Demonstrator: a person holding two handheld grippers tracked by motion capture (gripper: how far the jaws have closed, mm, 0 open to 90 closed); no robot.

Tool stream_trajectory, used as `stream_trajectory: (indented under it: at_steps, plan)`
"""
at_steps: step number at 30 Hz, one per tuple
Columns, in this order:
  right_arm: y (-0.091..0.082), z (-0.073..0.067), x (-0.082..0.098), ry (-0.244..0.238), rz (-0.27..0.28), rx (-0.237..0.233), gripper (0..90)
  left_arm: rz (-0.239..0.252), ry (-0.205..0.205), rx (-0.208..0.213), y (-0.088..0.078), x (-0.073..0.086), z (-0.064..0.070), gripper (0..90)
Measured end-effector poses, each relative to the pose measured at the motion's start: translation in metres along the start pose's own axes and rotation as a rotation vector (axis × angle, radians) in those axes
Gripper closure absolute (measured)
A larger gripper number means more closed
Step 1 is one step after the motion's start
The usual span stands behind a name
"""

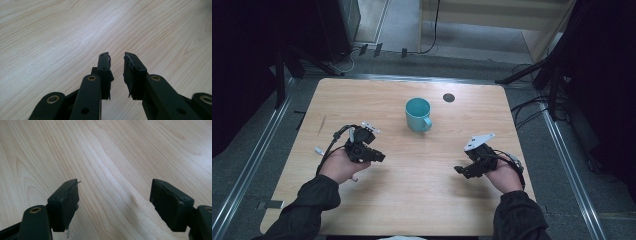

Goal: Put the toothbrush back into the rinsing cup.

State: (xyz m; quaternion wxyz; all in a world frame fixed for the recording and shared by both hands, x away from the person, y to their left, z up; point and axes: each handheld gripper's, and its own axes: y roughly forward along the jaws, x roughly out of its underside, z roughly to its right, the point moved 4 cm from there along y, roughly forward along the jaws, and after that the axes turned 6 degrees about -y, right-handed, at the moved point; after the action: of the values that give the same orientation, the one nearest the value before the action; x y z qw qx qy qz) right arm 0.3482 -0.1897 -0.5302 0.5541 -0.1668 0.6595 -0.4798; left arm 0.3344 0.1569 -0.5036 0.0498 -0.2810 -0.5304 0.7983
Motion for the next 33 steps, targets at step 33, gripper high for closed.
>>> stream_trajectory:
  at_steps: [33]
  plan:
    - [0.005,0.002,-0.008,-0.018,-0.006,-0.003,23.4,-0.172,-0.186,-0.085,-0.008,0.039,-0.052,89.4]
